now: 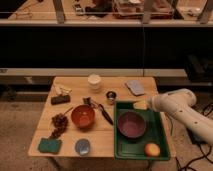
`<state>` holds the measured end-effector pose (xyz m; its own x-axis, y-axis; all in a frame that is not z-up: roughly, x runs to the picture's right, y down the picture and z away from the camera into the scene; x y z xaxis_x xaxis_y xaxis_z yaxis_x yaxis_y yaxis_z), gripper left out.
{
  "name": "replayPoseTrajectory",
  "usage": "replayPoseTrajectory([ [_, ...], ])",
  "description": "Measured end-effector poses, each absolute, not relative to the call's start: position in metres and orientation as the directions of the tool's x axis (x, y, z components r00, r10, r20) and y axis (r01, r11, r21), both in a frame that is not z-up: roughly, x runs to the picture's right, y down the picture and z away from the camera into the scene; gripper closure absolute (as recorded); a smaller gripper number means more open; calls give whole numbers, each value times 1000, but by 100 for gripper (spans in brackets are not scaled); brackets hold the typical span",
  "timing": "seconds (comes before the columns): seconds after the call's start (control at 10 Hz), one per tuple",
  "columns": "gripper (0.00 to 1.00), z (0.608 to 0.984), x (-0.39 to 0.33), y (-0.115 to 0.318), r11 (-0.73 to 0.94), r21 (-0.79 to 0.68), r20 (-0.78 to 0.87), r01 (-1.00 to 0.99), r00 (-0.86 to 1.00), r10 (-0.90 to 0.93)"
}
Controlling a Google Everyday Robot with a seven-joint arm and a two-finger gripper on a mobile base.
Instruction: Place towel in paper cup
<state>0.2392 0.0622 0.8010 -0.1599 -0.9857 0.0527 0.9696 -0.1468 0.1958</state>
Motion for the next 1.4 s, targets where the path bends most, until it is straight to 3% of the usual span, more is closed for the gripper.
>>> replayPoseTrajectory([
  [0.4, 20, 843, 236, -20, -255, 166, 47, 953, -266, -963],
  [0.8, 20, 909, 219, -103, -331, 143, 117, 933, -348, -930],
  [1.1, 20, 961, 203, -109, -345, 126, 187, 930, -364, -913],
  [1.4, 20, 981, 212, -88, -308, 74, 229, 948, -317, -920],
])
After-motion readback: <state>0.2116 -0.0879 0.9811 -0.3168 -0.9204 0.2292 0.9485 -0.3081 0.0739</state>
